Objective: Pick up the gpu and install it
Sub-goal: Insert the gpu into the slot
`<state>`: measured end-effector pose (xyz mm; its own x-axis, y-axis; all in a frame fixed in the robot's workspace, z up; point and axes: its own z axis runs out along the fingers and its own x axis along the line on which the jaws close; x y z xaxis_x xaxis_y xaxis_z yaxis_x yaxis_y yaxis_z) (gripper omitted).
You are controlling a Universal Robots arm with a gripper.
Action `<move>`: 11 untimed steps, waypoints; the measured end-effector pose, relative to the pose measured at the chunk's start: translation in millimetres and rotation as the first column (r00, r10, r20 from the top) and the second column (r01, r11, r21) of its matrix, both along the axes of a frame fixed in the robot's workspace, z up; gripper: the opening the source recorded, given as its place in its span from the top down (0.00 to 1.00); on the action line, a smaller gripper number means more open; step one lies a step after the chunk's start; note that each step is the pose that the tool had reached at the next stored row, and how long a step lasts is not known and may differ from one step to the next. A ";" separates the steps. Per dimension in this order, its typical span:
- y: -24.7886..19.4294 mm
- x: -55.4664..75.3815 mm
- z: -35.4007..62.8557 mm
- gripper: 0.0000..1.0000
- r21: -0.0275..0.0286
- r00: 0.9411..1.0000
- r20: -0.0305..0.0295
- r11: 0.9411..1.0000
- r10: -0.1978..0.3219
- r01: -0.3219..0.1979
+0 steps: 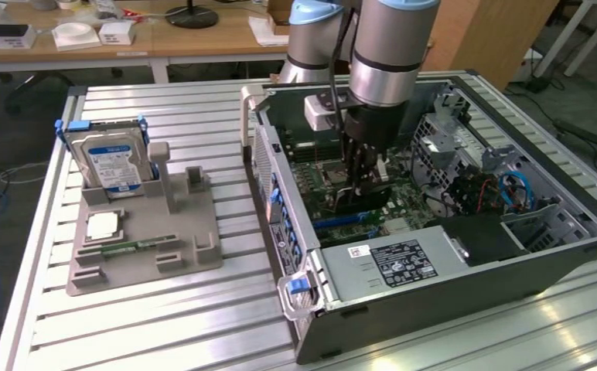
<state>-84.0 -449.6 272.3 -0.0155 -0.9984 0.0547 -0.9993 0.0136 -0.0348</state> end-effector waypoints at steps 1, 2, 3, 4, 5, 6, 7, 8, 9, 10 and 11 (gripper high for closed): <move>-0.5 0.0 -0.5 0.74 0.000 1.000 0.000 1.000 0.000 0.000; -1.1 -0.1 -1.1 0.74 0.000 1.000 0.000 1.000 0.000 0.000; -1.4 -0.1 -1.8 0.74 0.000 1.000 0.000 1.000 0.000 0.000; -1.6 -0.2 -2.2 0.74 0.000 1.000 0.000 1.000 0.000 0.000; -1.6 -0.2 -2.3 0.74 0.000 1.000 0.000 1.000 0.000 0.000; -1.6 -0.3 -2.4 0.74 0.000 1.000 0.000 1.000 0.000 0.000; -1.6 -0.9 -2.7 0.74 0.000 1.000 0.000 1.000 0.000 0.000; -1.6 -1.7 -2.9 0.74 0.000 1.000 0.000 1.000 0.000 0.000; -1.6 -2.6 -3.1 0.74 0.000 1.000 0.000 1.000 0.000 0.000; -1.5 -3.6 -3.4 0.74 0.000 1.000 0.000 1.000 0.000 0.000; -1.5 -4.5 -3.6 0.74 0.000 1.000 0.000 1.000 0.000 0.000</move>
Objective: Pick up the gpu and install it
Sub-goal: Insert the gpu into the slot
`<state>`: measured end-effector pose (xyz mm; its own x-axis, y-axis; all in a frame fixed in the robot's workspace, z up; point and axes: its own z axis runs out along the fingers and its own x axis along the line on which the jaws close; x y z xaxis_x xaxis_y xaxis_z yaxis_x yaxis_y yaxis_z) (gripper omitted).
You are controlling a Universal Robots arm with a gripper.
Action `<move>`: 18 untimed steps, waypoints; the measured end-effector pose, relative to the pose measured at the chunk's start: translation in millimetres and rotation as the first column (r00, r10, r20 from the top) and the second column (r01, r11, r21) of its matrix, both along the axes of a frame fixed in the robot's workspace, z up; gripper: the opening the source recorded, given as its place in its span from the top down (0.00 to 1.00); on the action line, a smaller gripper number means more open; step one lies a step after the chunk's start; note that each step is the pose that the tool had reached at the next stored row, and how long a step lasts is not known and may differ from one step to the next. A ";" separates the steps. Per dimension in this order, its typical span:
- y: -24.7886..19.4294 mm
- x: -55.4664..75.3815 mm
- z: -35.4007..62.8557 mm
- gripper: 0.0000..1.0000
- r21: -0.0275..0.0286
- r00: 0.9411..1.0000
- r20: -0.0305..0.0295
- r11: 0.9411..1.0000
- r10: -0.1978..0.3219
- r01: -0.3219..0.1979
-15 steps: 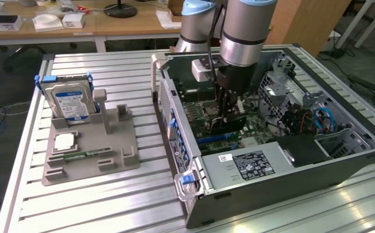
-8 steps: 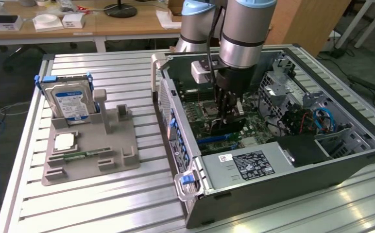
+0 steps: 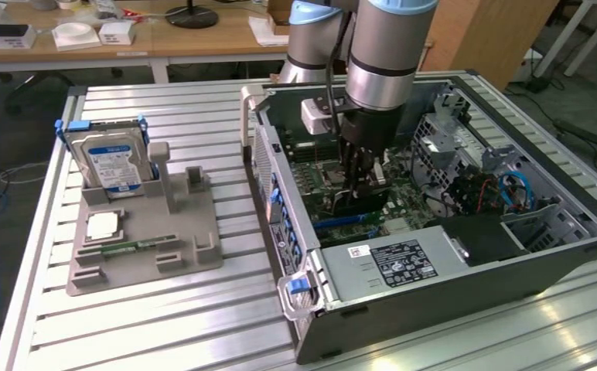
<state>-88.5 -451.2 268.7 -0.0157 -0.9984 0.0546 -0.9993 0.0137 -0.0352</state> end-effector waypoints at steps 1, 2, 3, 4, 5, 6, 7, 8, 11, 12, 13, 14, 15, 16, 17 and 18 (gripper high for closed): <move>0.0 -0.8 -0.1 0.74 0.000 1.000 0.000 1.000 0.000 0.000; -0.1 -1.2 -0.2 0.74 0.000 1.000 0.000 1.000 0.000 0.000; -0.1 -1.3 -0.3 0.74 0.000 1.000 0.000 1.000 0.000 0.000; -0.1 -1.3 -0.4 0.74 0.000 1.000 0.000 1.000 0.000 0.000; -0.1 -1.3 -0.5 0.74 0.000 1.000 0.000 1.000 0.000 0.000; -0.1 -1.2 -0.7 0.74 0.000 1.000 0.000 1.000 0.000 0.000; 0.0 0.4 -0.8 0.74 0.000 1.000 -0.001 1.000 0.000 0.000; -0.1 3.2 -0.8 0.74 0.000 1.000 -0.001 1.000 -0.001 0.001; -0.1 10.3 -1.0 0.74 0.000 1.000 0.000 1.000 0.000 0.000; -0.1 10.3 -1.0 0.74 0.000 1.000 0.000 1.000 0.000 0.000; -0.1 10.3 -1.1 0.74 0.000 1.000 0.000 1.000 0.000 0.000; 0.0 10.3 -1.4 0.74 0.000 1.000 0.000 1.000 0.000 0.000; 0.1 10.4 -1.6 0.74 0.000 1.000 0.000 1.000 0.000 0.000; 0.5 10.1 -1.9 0.74 0.000 1.000 0.000 1.000 0.000 0.000; 1.0 9.6 -2.1 0.74 0.000 1.000 0.000 1.000 0.000 0.000; 1.6 8.9 -2.4 0.74 0.000 1.000 0.000 1.000 0.000 0.000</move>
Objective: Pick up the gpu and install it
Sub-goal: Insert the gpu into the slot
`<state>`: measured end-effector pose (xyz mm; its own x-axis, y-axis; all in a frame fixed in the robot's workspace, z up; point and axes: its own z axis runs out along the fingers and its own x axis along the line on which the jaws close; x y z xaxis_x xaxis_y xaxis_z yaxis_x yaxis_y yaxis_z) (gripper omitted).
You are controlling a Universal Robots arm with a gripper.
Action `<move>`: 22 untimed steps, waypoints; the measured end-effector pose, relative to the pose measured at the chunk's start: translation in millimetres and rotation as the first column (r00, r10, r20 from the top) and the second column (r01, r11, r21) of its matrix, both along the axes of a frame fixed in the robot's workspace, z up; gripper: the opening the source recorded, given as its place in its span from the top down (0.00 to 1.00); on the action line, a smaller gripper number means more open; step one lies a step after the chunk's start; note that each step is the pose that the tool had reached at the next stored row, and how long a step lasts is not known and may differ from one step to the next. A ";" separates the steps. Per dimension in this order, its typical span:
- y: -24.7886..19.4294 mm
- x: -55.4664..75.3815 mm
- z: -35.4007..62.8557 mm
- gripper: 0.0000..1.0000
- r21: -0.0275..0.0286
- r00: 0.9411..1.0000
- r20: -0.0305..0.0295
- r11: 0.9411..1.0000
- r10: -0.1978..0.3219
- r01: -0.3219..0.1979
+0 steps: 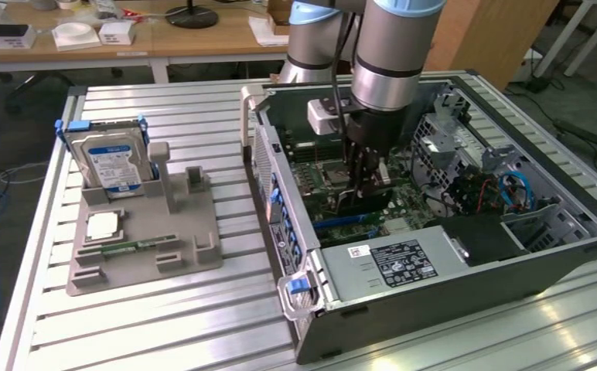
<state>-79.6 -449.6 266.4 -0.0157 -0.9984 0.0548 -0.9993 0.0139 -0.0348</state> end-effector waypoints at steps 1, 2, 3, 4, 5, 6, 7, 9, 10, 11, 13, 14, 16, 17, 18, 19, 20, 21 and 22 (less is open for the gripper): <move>0.6 -0.7 -0.3 0.74 0.000 1.000 0.000 1.000 0.000 0.000; 0.8 -1.4 -0.5 0.74 0.000 1.000 0.000 1.000 0.000 0.000; 0.9 -2.3 -0.7 0.74 0.000 1.000 0.000 1.000 0.000 0.000; 0.9 -3.1 -0.9 0.74 0.000 1.000 0.000 1.000 0.000 0.000; 1.0 -4.1 -1.1 0.74 0.000 1.000 0.000 1.000 0.000 0.000; 1.0 -5.0 -1.3 0.74 0.000 1.000 0.000 1.000 0.000 0.000; 1.0 -6.1 -1.7 0.74 0.000 1.000 0.000 1.000 0.000 0.000; 1.0 -7.9 -2.3 0.74 0.000 1.000 0.000 1.000 0.000 0.000; 1.0 -8.2 -2.4 0.74 0.000 1.000 0.000 1.000 0.000 0.000; 0.9 -8.2 -2.4 0.74 0.000 1.000 0.000 1.000 0.000 0.000; 1.0 -8.2 -2.8 0.74 0.000 1.000 0.000 1.000 0.000 0.000; 1.0 -8.3 -2.8 0.74 0.000 1.000 0.000 1.000 0.000 0.000; 1.0 -8.5 -2.9 0.74 0.000 1.000 0.000 1.000 0.000 0.000; 1.1 -9.1 -2.9 0.74 0.000 1.000 0.000 1.000 0.000 0.000; 1.2 -9.5 -3.0 0.74 0.000 1.000 0.002 1.000 0.000 0.000; 1.3 -9.9 -3.0 0.74 0.000 1.000 0.004 1.000 0.000 0.000; 1.3 -10.4 -3.0 0.74 0.000 1.000 0.005 1.000 0.000 0.000; 1.3 -10.8 -3.0 0.74 0.000 1.000 0.006 1.000 0.000 0.000; 1.4 -11.1 -3.0 0.74 0.000 1.000 0.007 1.000 0.000 0.000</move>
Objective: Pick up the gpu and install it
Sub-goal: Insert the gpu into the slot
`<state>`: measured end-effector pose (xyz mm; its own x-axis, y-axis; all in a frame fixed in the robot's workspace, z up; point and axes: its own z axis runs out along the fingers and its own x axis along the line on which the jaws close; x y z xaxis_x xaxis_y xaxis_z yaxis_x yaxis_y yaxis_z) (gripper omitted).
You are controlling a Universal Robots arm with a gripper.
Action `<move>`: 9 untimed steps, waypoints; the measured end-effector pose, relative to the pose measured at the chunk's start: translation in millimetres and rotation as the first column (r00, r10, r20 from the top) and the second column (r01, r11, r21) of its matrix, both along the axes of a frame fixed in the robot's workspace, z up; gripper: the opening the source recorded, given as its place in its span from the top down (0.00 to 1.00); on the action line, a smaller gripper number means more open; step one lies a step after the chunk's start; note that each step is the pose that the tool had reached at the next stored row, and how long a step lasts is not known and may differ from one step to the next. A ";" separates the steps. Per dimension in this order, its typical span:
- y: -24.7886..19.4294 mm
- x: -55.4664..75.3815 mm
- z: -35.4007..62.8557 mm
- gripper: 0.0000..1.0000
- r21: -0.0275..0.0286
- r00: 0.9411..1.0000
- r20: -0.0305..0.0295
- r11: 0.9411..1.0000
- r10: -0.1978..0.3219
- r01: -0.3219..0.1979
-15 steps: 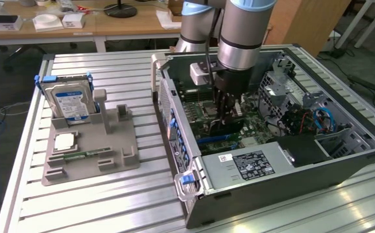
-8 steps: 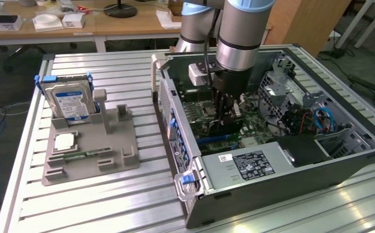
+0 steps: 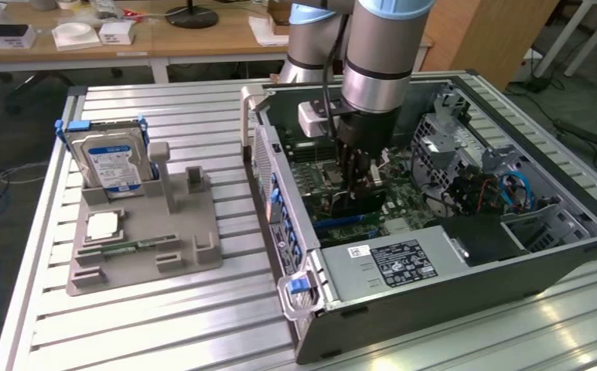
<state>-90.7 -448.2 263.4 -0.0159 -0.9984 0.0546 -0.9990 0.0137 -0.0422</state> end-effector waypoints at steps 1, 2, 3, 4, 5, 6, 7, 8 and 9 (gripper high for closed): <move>0.0 -0.3 0.0 0.74 0.000 1.000 0.001 1.000 0.000 0.000; 0.0 -0.3 0.0 0.74 0.000 1.000 0.002 1.000 0.000 0.000; 0.1 -0.3 0.0 0.74 0.000 1.000 0.002 1.000 0.000 0.000; 0.1 -0.5 0.0 0.74 0.000 1.000 0.003 1.000 0.001 -0.001; 0.3 -0.7 0.0 0.74 0.000 1.000 0.004 1.000 0.001 -0.001; 0.4 -0.9 0.0 0.74 0.000 1.000 0.006 1.000 0.002 -0.002; 0.4 -0.8 0.0 0.74 0.000 1.000 0.006 1.000 0.002 -0.002; 0.4 -0.8 0.0 0.74 0.000 1.000 0.007 1.000 0.002 -0.002; 0.4 -0.9 0.0 0.74 0.000 1.000 0.007 1.000 0.002 -0.002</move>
